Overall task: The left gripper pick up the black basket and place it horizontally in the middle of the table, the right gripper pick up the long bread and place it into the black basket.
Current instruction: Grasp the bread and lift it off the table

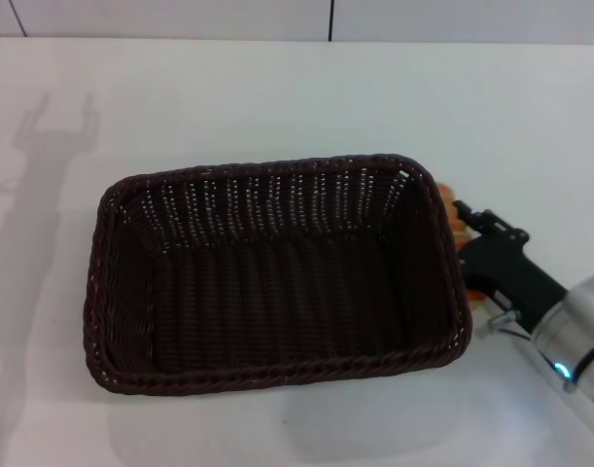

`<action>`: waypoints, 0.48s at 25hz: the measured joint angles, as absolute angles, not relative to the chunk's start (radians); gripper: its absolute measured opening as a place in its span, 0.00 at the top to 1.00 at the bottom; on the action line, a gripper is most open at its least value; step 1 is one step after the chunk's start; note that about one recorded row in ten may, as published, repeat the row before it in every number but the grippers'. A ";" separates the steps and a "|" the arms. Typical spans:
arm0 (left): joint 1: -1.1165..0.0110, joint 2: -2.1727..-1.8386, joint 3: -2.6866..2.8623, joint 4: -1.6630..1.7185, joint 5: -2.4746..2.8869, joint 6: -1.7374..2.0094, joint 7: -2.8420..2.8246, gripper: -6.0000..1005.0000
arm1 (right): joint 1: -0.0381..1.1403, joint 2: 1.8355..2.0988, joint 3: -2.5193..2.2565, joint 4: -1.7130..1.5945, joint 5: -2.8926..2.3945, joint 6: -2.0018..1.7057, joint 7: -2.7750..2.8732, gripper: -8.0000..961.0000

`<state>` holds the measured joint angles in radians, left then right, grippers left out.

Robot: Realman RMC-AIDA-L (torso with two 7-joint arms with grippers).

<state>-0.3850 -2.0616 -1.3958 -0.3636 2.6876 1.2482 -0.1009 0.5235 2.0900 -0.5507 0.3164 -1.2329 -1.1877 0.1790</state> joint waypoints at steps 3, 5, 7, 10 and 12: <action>-0.385 -2.062 -1.396 -0.363 2.688 1.249 -0.101 0.42 | 0.496 2.090 -0.529 0.309 -1.229 -1.277 0.179 0.37; -0.384 -2.062 -1.397 -0.363 2.688 1.249 -0.101 0.42 | 0.466 2.090 -0.494 0.298 -1.225 -1.366 0.178 0.39; -0.384 -2.062 -1.397 -0.363 2.688 1.249 -0.101 0.42 | 0.436 2.088 -0.453 0.293 -1.225 -1.444 0.178 0.41; -0.381 -2.060 -1.399 -0.363 2.688 1.249 -0.101 0.42 | 0.411 2.086 -0.433 0.292 -1.227 -1.542 0.178 0.43; -0.381 -2.060 -1.399 -0.363 2.688 1.249 -0.101 0.42 | 0.407 2.086 -0.440 0.293 -1.250 -1.621 0.178 0.45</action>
